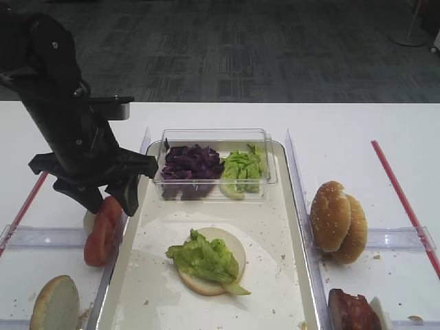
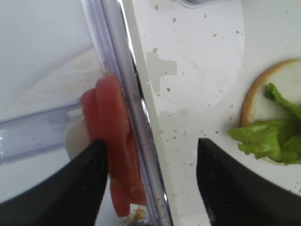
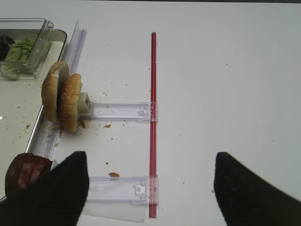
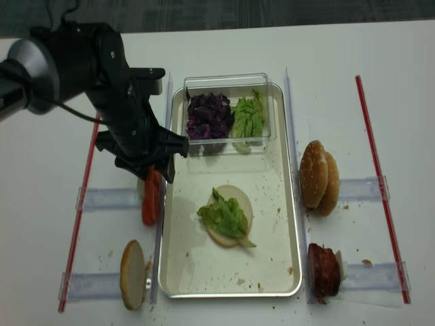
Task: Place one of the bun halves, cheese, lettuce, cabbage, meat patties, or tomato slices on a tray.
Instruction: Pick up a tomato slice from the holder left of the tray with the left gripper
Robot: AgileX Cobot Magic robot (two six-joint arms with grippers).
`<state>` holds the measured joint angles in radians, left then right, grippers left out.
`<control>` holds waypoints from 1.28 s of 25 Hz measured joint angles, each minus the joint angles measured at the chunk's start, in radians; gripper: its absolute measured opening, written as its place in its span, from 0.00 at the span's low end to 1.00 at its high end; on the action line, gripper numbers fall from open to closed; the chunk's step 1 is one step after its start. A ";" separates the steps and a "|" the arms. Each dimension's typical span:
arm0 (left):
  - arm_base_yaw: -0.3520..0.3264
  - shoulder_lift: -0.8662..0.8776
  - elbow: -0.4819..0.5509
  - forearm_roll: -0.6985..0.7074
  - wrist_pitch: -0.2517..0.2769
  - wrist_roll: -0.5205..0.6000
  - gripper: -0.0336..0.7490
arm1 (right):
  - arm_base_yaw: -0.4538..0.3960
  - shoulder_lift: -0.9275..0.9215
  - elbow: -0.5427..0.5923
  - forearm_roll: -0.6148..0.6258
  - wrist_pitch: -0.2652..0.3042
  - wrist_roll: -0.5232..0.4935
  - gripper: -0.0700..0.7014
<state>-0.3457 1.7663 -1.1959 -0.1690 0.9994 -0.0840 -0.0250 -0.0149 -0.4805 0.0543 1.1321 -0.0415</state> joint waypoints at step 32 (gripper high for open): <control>0.000 0.057 -0.022 0.000 -0.001 0.000 0.38 | 0.000 0.000 0.000 0.000 0.000 0.000 0.83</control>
<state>-0.3457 1.8235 -1.2175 -0.1690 0.9980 -0.0840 -0.0250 -0.0149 -0.4805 0.0543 1.1321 -0.0415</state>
